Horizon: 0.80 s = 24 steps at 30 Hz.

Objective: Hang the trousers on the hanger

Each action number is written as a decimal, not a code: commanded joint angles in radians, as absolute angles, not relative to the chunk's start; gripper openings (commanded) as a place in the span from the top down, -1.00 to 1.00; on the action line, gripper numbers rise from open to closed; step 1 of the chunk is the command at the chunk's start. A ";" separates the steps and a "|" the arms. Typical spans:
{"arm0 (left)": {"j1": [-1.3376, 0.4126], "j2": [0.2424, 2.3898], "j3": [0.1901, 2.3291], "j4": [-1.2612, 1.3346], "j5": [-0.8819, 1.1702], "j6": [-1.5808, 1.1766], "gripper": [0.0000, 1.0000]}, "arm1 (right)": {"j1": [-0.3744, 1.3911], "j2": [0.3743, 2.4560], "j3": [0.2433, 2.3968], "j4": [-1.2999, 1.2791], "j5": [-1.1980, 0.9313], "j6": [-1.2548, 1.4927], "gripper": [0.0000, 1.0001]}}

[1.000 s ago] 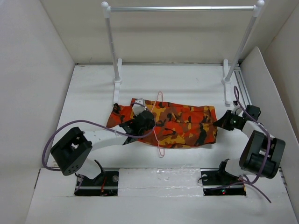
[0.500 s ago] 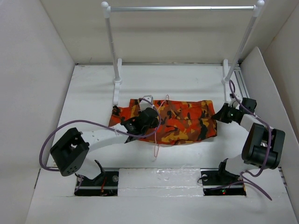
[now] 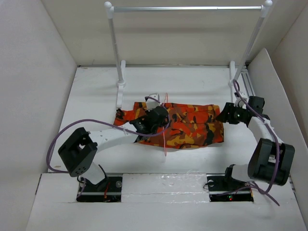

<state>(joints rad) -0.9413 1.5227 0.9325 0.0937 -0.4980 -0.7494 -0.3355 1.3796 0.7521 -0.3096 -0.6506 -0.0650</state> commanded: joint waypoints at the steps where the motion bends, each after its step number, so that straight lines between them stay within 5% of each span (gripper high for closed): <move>1: -0.946 1.419 0.983 0.138 -0.511 -0.759 1.00 | -0.256 1.236 0.863 -0.434 -0.666 -0.115 -0.14; 8: -0.956 1.348 1.347 -0.049 -0.496 -0.620 1.00 | 0.235 0.906 0.937 -0.318 -0.640 0.249 -0.35; 11: -0.956 1.336 1.426 -0.086 -0.488 -0.604 1.00 | 0.311 0.871 0.972 -0.233 -0.600 0.363 -0.38; 18: -0.965 1.330 1.641 -0.182 -0.445 -0.568 1.00 | 0.564 0.989 1.242 -0.195 -0.448 0.457 -0.47; 24: -0.974 1.315 1.660 -0.170 -0.434 -0.563 1.00 | 0.657 1.058 1.138 0.085 -0.402 0.609 -0.49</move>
<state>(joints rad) -0.9668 1.3739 1.6165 -0.2546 -0.4442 -0.5758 0.6388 1.0267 1.1881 -0.0967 -0.4557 0.4919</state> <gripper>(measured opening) 0.010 0.744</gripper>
